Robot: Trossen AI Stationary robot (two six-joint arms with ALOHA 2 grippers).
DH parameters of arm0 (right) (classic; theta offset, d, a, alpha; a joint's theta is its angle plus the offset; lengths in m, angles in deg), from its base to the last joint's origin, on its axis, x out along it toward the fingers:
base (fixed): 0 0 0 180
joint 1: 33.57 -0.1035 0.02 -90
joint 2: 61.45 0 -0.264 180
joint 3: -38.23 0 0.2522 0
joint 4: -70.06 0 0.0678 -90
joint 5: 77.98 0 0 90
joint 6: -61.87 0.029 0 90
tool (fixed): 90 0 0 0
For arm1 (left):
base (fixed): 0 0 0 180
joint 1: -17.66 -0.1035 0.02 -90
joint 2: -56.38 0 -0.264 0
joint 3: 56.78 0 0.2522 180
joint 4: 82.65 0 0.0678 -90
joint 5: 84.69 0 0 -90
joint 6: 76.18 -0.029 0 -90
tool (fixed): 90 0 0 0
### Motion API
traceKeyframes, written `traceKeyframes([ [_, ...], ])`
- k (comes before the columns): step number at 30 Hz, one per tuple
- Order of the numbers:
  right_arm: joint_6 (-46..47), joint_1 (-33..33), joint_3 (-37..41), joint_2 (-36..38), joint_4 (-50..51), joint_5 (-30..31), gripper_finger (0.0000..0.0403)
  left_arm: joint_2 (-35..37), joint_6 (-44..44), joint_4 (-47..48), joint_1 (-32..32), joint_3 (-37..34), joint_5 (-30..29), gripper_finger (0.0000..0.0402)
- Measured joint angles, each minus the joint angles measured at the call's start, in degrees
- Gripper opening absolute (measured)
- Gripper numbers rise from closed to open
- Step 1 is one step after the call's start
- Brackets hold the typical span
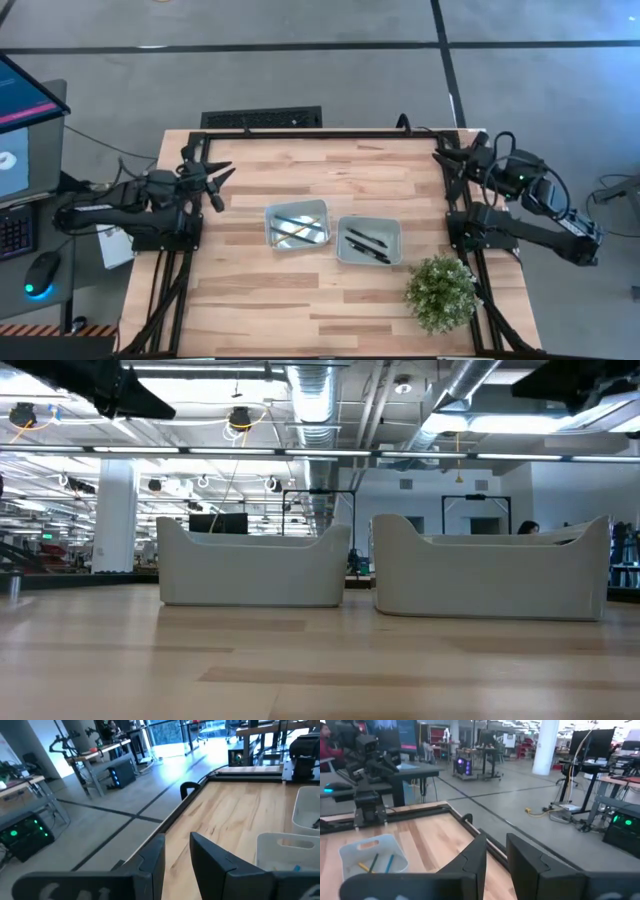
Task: Sort pens & pencils
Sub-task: Return to Home Position
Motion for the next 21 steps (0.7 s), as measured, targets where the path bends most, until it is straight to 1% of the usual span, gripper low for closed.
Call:
traceKeyframes([
  [4, 0.3, 0.0, 3.5, 4.1, -1.1, 0.2, 0.0095, 3.1, -0.5, -1.4, 0.0, -3.2, -0.1, 0.0082],
  [8, 0.8, 0.0, 7.0, 8.1, -1.4, 1.9, 0.0095, 6.3, -0.3, -3.0, 0.0, -6.6, -0.3, 0.0082],
  [11, 0.9, 0.0, 9.5, 10.8, -4.9, 1.9, 0.0095, 8.6, -0.1, -3.9, 0.0, -8.8, -0.4, 0.0082],
  [14, 0.9, 0.0, 11.8, 13.2, -6.2, 2.4, 0.0095, 10.5, 0.4, -4.0, 0.0, -10.6, -2.0, 0.0082],
  [21, 1.3, 0.0, 15.9, 13.5, -9.2, 3.5, 0.0095, 12.5, -0.8, -7.9, 0.0, -12.4, -1.1, 0.0082],
])
